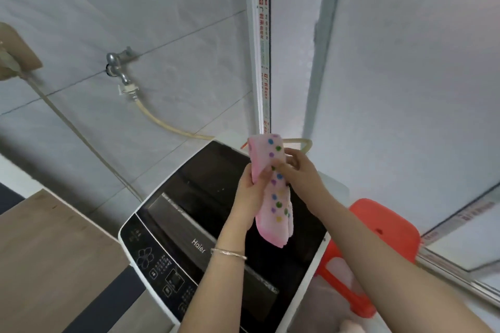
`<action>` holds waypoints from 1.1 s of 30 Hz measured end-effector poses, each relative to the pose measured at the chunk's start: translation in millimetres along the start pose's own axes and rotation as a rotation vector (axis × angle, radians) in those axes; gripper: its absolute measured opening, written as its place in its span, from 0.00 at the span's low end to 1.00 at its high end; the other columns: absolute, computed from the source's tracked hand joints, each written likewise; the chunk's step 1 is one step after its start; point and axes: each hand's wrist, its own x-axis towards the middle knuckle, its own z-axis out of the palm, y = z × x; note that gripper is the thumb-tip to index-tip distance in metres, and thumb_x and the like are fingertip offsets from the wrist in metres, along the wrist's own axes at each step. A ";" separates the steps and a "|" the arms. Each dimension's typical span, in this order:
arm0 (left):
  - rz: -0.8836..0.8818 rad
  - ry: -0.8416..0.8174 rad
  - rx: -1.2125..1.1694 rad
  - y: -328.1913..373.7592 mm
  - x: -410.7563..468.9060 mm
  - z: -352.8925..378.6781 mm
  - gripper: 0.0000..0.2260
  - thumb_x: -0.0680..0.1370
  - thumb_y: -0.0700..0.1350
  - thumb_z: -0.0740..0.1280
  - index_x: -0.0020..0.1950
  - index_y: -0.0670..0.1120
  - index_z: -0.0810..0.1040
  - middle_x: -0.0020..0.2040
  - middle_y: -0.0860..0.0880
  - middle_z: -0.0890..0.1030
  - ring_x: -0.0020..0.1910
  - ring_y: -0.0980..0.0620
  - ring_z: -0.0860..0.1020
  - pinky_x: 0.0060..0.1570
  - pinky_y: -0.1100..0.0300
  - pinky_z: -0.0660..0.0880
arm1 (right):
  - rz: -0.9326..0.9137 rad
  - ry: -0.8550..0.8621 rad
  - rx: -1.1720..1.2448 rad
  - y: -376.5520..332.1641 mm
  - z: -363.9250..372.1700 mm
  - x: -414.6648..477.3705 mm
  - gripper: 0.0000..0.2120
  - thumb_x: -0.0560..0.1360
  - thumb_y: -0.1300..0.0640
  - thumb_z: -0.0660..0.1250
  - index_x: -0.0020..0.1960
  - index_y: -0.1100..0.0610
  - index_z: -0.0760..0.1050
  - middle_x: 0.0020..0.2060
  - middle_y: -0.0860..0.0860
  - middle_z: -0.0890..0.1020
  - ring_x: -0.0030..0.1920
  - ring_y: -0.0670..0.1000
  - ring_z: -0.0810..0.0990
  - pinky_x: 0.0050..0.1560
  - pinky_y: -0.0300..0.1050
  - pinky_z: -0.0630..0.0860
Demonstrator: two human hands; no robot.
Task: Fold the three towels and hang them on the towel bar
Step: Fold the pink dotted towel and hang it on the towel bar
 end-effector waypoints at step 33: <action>0.196 -0.549 0.354 -64.9 -142.6 442.5 0.15 0.80 0.42 0.59 0.58 0.63 0.63 0.49 0.56 0.77 0.40 0.59 0.80 0.42 0.60 0.78 | -0.145 0.784 -0.004 55.8 -403.2 -248.4 0.22 0.78 0.60 0.60 0.66 0.40 0.63 0.54 0.51 0.77 0.49 0.53 0.81 0.49 0.47 0.79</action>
